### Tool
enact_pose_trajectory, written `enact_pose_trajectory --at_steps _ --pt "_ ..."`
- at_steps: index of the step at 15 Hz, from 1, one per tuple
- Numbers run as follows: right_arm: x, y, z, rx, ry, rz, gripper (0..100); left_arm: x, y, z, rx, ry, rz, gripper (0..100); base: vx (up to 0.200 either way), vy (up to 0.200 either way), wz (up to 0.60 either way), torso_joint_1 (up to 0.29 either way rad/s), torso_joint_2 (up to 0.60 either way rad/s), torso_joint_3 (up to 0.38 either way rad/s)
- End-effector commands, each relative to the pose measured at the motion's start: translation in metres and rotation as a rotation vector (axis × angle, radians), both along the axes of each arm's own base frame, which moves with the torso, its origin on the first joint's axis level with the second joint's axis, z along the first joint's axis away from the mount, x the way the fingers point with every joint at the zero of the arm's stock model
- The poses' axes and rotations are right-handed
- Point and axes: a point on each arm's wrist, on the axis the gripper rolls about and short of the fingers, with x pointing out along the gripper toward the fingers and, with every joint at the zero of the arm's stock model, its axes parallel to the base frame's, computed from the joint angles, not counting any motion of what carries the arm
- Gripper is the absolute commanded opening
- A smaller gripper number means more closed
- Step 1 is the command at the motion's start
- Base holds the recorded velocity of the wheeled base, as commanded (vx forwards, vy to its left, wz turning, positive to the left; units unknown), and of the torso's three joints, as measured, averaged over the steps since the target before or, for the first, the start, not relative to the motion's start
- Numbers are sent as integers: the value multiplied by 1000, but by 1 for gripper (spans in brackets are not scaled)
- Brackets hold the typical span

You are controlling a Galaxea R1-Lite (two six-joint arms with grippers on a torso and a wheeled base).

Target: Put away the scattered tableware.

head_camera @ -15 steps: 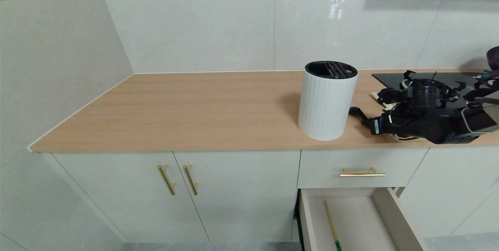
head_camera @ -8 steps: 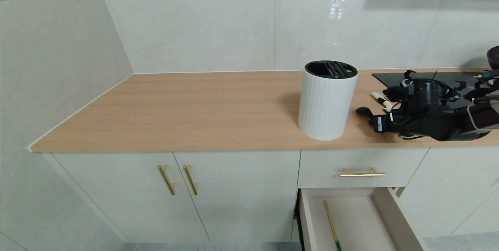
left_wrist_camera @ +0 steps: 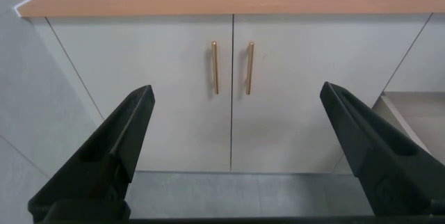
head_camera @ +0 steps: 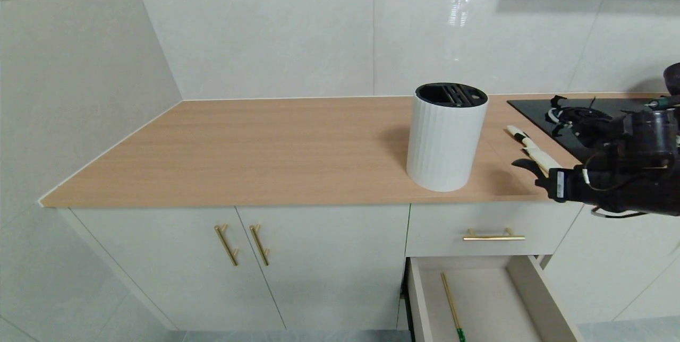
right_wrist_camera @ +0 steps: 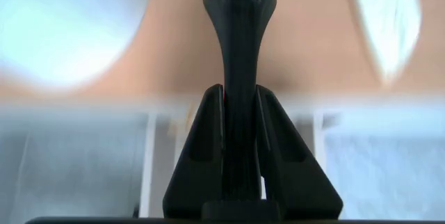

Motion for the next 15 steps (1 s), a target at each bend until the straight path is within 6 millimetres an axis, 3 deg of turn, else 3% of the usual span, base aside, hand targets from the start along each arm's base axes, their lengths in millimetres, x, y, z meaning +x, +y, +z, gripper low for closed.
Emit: enact_pose_trajectory --at_steps 1,4,6,15 --pt "-63 3 14 6 -45 20 0 0 0 0 0 0 1 100 0 0 0 0 0 0" --pt "-107 17 1 3 -20 102 0 0 0 0 0 0 1 100 0 0 0 0 0 0" --pt "-118 22 -2 -1 -18 136 0 0 0 0 0 0 1 100 0 0 0 -21 23 28" --pt "-125 31 -26 -34 82 209 0 0 0 0 0 0 1 100 0 0 0 -187 439 256"
